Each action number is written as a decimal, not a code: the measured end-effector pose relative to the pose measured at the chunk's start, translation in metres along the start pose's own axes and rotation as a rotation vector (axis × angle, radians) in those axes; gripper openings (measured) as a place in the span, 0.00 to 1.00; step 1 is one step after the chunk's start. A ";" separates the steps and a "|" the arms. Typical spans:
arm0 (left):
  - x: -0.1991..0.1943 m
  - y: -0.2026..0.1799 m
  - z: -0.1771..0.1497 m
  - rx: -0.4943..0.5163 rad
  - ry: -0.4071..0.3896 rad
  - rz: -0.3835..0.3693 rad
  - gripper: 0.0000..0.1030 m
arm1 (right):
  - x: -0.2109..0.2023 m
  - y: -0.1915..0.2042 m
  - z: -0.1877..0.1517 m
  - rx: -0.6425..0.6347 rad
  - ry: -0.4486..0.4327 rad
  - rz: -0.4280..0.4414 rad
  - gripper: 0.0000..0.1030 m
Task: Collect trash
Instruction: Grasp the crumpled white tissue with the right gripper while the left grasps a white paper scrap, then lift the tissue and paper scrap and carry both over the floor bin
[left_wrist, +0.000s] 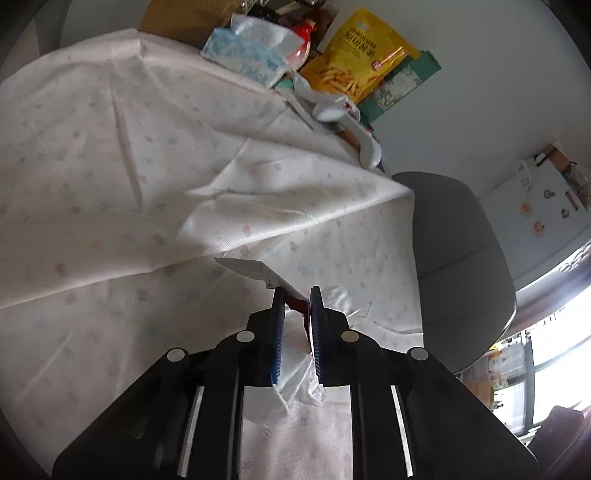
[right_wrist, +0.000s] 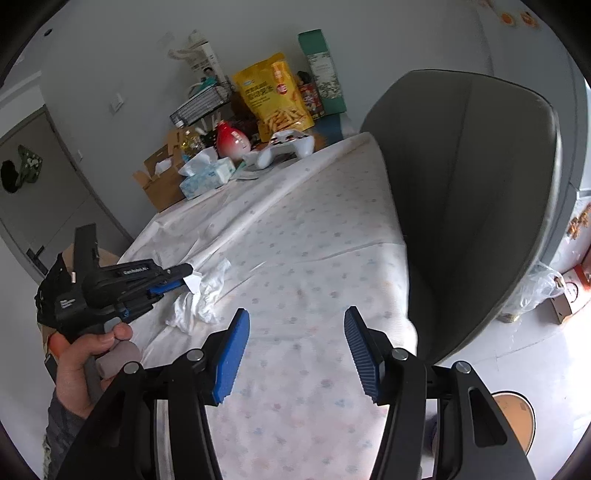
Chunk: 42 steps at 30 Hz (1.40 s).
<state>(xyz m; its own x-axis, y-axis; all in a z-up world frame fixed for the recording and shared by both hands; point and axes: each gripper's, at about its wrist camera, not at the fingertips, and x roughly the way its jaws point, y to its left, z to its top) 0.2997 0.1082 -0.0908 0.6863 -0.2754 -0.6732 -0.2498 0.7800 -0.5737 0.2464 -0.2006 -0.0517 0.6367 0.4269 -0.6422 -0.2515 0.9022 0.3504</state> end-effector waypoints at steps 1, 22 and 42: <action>-0.006 0.000 0.000 0.006 -0.010 0.001 0.14 | 0.003 0.004 0.001 -0.012 0.005 0.004 0.51; -0.080 0.072 -0.006 -0.074 -0.121 0.038 0.14 | 0.089 0.113 -0.002 -0.207 0.155 0.076 0.60; -0.105 0.066 -0.051 -0.094 -0.170 0.008 0.14 | 0.073 0.098 -0.020 -0.116 0.215 0.167 0.07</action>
<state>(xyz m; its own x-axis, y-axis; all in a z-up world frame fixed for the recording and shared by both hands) 0.1763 0.1595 -0.0816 0.7877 -0.1637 -0.5940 -0.3130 0.7240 -0.6147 0.2536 -0.0795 -0.0776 0.4135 0.5625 -0.7160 -0.4292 0.8139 0.3916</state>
